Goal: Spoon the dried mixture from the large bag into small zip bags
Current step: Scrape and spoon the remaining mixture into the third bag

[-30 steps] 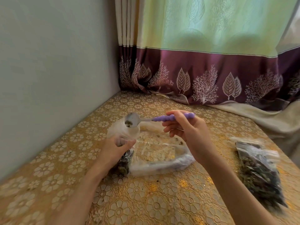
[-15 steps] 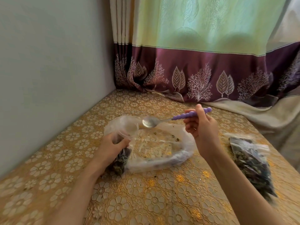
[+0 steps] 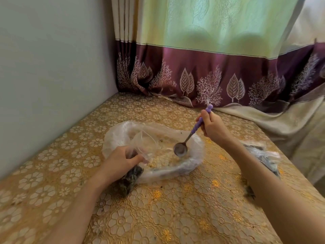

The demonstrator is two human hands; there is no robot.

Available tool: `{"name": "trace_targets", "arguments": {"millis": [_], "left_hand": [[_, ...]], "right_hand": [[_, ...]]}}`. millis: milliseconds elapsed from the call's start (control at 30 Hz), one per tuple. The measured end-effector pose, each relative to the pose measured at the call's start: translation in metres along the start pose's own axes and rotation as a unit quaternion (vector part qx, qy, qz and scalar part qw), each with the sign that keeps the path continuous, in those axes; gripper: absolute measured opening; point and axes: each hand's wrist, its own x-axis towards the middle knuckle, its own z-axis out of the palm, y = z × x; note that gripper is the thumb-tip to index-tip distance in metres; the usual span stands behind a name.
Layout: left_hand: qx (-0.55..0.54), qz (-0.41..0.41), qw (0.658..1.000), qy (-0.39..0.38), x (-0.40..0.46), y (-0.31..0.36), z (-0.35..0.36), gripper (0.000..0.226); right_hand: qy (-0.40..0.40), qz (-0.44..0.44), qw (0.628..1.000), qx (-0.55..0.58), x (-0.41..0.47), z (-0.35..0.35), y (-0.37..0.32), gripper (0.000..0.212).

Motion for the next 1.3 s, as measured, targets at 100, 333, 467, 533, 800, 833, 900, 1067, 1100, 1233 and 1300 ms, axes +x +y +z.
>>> {"name": "trace_targets", "arguments": {"millis": [100,333,467,533,800,833,900,1067,1100,1233,1300], "left_hand": [[0.011,-0.007,1.000,0.003,0.001,0.001,0.001,0.037],[0.015,-0.027,0.999,0.032,0.001,-0.003,0.003,0.022],[0.012,-0.012,0.998,0.064,0.002,-0.002,0.007,0.034],[0.007,-0.011,0.998,0.059,0.002,-0.002,0.007,0.032],[0.001,-0.008,0.999,0.049,0.002,-0.001,0.008,0.018],[0.003,-0.005,0.999,0.049,0.001,-0.001,0.008,0.020],[0.007,-0.004,0.999,0.048,0.001,-0.001,0.008,0.020],[0.011,-0.015,0.998,0.056,0.001,-0.002,0.008,0.019],[0.011,-0.017,0.998,0.058,0.001,-0.002,0.008,0.020],[0.001,-0.001,0.996,0.084,0.000,-0.001,0.008,0.020],[-0.018,0.009,0.994,0.107,0.001,0.000,0.007,0.035]], "right_hand": [[-0.057,-0.004,0.997,-0.057,0.012,0.001,-0.005,0.047],[-0.211,0.101,0.971,-0.046,0.034,0.005,-0.008,0.043],[-0.246,0.126,0.960,-0.053,0.035,0.008,0.000,0.041],[-0.228,0.119,0.964,-0.073,0.038,0.006,0.002,0.040],[-0.235,0.148,0.960,-0.038,0.038,-0.005,0.010,0.043],[-0.241,0.154,0.958,-0.022,0.036,-0.006,0.012,0.042],[-0.260,0.165,0.951,0.013,0.033,-0.009,0.016,0.042],[-0.299,0.177,0.937,0.034,0.027,-0.007,0.017,0.041],[-0.301,0.185,0.935,0.031,0.027,-0.006,0.016,0.040],[-0.309,0.218,0.926,0.024,0.028,-0.006,0.013,0.039],[-0.308,0.233,0.921,0.037,0.028,-0.006,0.014,0.040]]}}
